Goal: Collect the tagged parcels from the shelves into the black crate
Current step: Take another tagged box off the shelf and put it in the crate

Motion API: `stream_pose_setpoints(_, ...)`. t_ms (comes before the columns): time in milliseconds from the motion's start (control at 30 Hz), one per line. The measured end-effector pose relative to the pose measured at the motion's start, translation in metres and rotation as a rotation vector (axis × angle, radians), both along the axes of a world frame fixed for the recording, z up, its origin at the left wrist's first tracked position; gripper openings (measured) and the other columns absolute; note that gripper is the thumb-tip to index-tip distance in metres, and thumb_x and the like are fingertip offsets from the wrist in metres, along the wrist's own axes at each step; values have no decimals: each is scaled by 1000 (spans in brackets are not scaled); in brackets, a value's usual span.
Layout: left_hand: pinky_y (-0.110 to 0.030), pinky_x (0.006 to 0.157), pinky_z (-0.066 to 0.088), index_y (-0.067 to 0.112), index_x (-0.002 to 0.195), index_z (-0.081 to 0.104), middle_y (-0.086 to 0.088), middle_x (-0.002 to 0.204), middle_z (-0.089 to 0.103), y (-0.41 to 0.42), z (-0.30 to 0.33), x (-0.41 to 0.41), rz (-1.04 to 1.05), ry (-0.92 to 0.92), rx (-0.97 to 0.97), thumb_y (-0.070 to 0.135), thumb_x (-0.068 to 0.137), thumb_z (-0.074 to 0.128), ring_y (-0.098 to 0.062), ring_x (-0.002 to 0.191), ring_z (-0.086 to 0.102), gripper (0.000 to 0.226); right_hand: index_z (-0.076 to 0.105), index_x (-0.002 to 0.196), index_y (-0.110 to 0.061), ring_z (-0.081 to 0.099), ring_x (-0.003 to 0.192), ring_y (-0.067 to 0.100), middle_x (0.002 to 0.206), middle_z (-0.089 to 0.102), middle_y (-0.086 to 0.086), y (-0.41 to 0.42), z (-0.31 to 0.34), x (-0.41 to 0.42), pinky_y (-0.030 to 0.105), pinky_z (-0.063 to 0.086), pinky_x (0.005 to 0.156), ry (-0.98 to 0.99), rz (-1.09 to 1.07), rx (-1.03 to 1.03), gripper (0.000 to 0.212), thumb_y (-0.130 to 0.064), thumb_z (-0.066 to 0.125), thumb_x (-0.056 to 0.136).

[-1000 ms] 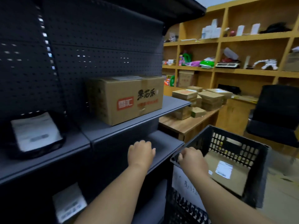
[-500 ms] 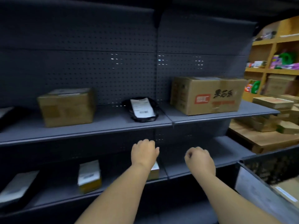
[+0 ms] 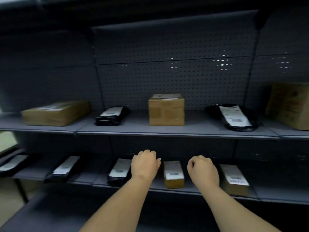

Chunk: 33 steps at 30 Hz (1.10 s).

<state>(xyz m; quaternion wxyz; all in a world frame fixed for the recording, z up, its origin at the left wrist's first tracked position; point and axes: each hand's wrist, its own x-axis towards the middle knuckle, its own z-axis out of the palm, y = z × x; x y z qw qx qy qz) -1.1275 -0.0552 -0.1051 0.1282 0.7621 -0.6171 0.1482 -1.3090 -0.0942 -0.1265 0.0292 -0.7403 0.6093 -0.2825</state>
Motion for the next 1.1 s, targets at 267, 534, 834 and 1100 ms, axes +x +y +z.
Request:
stream_pose_setpoints(267, -29, 65, 38, 17, 96, 60, 0, 91, 61, 81, -1, 164, 185, -39, 0, 43, 95, 41, -19, 86, 58, 33, 65, 100, -22, 50, 99, 17, 103, 62, -4, 50, -7, 173, 30, 46, 77, -53, 154, 48, 27, -29, 40, 96)
stream_pose_setpoints(534, -33, 77, 42, 16, 99, 62, -1, 100, 63, 158, 7, 282, 388, 8, -53, 41, 94, 43, -22, 96, 59, 32, 65, 98, -20, 50, 100, 18, 103, 61, -4, 100, -3, 306, 30, 45, 76, -59, 315, 71, 28, -28, 39, 95)
stream_pose_setpoints(834, -33, 69, 39, 16, 94, 63, -3, 95, 64, 190, 26, 367, 538, 31, -126, 42, 94, 46, -24, 91, 61, 32, 66, 98, -19, 49, 102, 19, 103, 62, -3, 117, 24, 405, 33, 46, 82, -107, 502, 45, 27, -26, 40, 94)
stream_pose_setpoints(1100, -31, 64, 39, 16, 92, 62, -1, 92, 63, 160, 42, 438, 578, -10, -136, 43, 94, 46, -23, 88, 61, 31, 65, 100, -21, 50, 102, 17, 107, 61, -5, 83, 39, 487, 32, 46, 82, -147, 577, -3, 26, -29, 41, 95)
